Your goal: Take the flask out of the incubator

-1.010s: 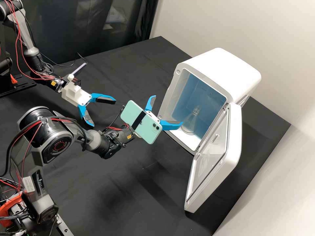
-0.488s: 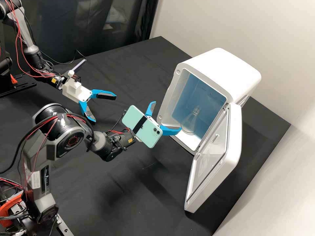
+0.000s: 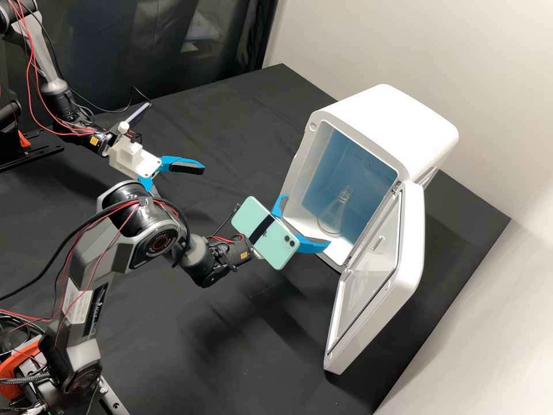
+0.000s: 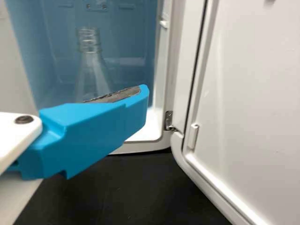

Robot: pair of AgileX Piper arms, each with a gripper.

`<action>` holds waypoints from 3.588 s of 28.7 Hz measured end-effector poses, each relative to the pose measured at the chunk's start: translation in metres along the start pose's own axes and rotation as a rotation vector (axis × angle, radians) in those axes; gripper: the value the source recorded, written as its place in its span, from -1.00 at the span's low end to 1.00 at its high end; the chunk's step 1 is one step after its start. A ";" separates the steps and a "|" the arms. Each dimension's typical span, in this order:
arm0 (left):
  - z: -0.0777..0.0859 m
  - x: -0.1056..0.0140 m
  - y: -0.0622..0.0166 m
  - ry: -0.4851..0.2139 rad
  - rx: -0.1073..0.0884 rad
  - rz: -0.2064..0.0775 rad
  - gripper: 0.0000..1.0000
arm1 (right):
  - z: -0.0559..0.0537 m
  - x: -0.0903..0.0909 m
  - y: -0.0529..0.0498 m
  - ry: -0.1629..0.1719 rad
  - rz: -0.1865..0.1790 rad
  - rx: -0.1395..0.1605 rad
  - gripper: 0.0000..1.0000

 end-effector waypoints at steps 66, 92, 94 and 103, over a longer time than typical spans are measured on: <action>0.005 -0.003 -0.0046 -0.017 0.015 -0.017 1.00 | -0.035 0.176 -0.022 -0.127 -0.052 -0.108 1.00; 0.005 -0.002 -0.0072 -0.016 0.013 -0.023 1.00 | -0.029 0.182 -0.032 -0.139 -0.099 -0.121 -1.00; 0.005 -0.002 -0.0075 -0.016 0.013 -0.022 1.00 | -0.027 0.182 -0.034 -0.143 -0.105 -0.118 -1.00; 0.004 -0.002 -0.0075 -0.015 0.013 -0.022 1.00 | -0.028 0.182 -0.035 -0.142 -0.108 -0.117 -1.00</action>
